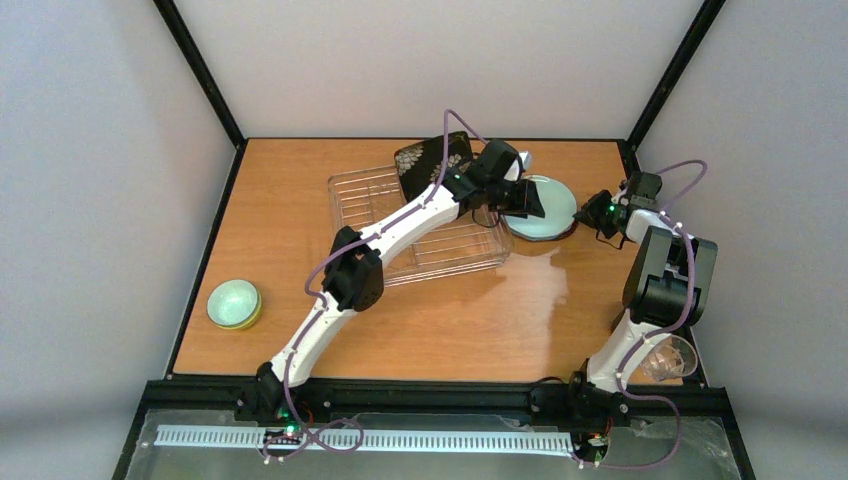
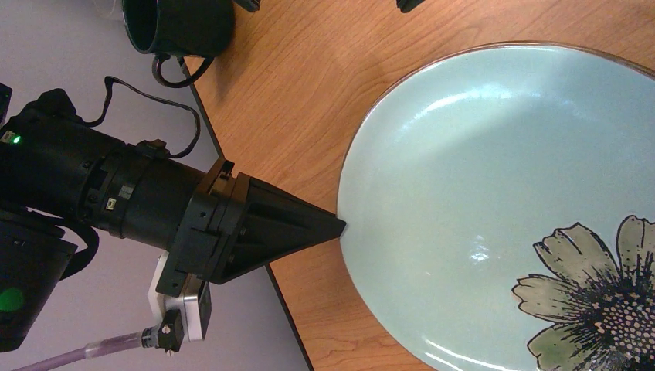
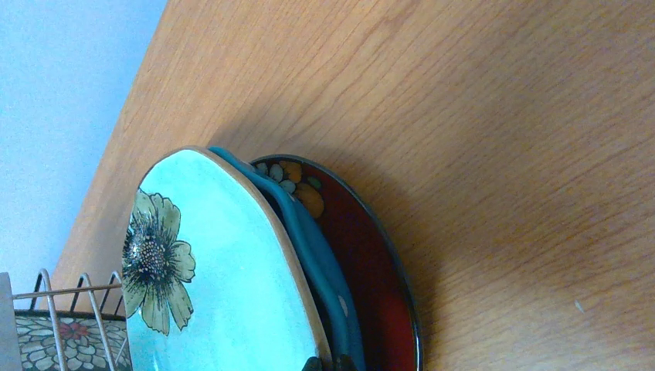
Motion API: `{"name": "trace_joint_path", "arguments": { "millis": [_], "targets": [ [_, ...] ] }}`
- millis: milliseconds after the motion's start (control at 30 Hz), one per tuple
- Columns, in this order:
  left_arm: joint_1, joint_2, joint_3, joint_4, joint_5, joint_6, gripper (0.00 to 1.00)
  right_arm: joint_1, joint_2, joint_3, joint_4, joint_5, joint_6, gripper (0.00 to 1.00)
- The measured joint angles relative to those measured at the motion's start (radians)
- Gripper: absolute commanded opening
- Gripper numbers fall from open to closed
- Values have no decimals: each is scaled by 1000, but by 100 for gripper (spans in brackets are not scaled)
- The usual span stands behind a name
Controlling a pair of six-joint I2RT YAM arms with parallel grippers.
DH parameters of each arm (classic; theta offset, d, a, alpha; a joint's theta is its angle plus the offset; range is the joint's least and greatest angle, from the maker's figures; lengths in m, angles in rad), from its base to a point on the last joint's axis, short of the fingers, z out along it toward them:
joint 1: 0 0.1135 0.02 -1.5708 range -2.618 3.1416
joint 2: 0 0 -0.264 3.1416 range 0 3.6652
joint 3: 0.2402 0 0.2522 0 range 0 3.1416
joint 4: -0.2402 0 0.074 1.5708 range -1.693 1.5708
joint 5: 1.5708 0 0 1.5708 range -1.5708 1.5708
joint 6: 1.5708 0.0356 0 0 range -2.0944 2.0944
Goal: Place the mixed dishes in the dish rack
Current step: Grab the plate from the plate.
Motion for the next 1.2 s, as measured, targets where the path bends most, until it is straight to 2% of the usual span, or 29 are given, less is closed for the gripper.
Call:
{"name": "trace_joint_path", "arguments": {
  "millis": [733,1200],
  "targets": [
    [-1,0,-34,-1,-10,58,100,7,-105,-16,-70,11,0,2],
    [-48,0,-34,-18,-64,102,100,14,-143,-16,-94,11,0,2]
  ]
}}
